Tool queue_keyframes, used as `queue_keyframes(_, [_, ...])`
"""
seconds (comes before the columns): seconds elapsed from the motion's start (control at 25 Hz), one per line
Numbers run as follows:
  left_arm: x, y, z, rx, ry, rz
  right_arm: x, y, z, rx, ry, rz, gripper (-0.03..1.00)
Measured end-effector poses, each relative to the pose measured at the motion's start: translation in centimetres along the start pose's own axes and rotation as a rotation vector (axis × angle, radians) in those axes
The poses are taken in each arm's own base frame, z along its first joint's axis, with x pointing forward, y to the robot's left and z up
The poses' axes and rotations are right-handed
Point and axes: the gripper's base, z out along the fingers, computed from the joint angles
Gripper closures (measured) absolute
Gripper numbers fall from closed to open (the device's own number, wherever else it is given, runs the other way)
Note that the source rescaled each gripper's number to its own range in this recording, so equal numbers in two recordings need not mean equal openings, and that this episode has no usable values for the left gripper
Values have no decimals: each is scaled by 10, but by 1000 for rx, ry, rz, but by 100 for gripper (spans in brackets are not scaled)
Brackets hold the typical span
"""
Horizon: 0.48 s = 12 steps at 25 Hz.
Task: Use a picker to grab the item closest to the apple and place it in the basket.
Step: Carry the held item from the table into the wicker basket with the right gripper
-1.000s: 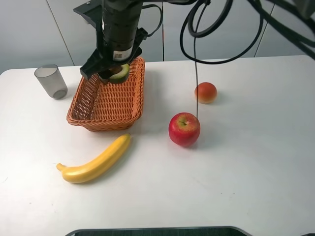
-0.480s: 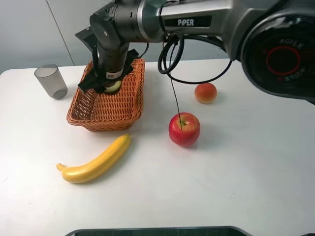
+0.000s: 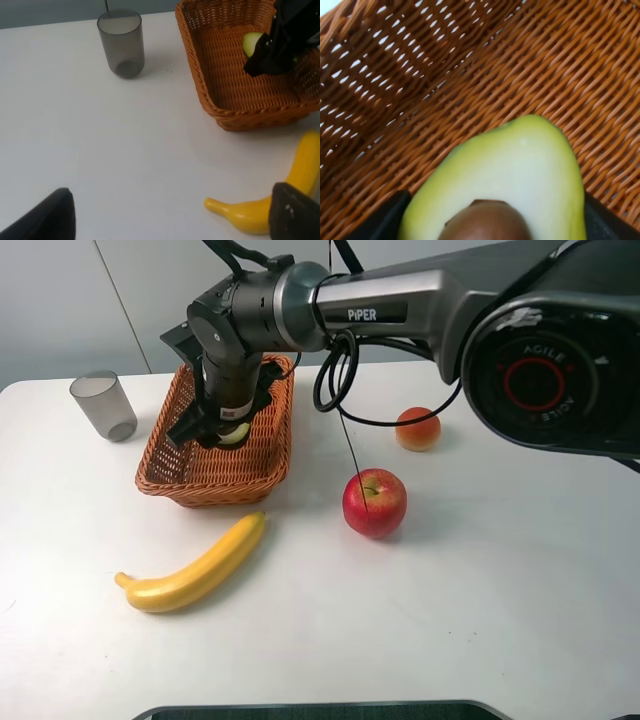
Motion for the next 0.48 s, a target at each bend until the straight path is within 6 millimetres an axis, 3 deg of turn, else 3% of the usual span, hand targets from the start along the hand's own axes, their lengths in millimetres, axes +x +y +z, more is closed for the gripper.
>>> queue_keyframes(0.16, [0, 0, 0, 0, 0, 0, 0, 0, 0, 0, 0, 0, 93])
queue_keyframes(0.28, [0, 0, 0, 0, 0, 0, 0, 0, 0, 0, 0, 0, 58])
queue_keyframes(0.4, [0, 0, 0, 0, 0, -2, 0, 0, 0, 0, 0, 3, 12])
queue_keyframes(0.48, [0, 0, 0, 0, 0, -2, -1, 0, -1, -2, 2, 6, 0])
